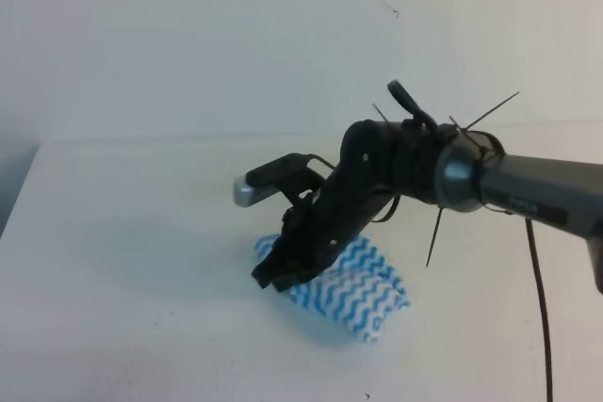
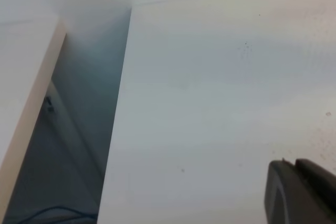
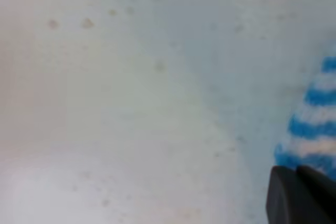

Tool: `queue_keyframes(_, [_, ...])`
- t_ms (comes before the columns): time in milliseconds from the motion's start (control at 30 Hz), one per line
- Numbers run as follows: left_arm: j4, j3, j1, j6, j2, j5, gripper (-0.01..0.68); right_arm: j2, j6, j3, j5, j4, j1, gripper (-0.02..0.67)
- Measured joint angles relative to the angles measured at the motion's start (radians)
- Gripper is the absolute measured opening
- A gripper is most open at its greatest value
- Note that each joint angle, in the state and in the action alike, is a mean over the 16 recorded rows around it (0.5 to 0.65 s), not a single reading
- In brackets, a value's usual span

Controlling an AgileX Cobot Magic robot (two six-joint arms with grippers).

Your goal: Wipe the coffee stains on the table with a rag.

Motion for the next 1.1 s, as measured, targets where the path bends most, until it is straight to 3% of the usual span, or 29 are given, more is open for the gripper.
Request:
queue_keyframes(367, [0.0, 0.013, 0.0, -0.001, -0.01, -0.006, -0.002, -0.089, -0.023, 0.0, -0.017, 0.028, 0.066, 0.028])
queue_keyframes(867, [0.0, -0.008, 0.0, -0.001, 0.007, 0.004, -0.004, -0.147, 0.025, 0.0, 0.006, -0.075, 0.066, 0.256])
queue_keyframes(1100, [0.0, -0.008, 0.0, -0.001, 0.007, 0.004, -0.004, -0.079, 0.0, 0.0, 0.017, -0.023, 0.075, 0.19])
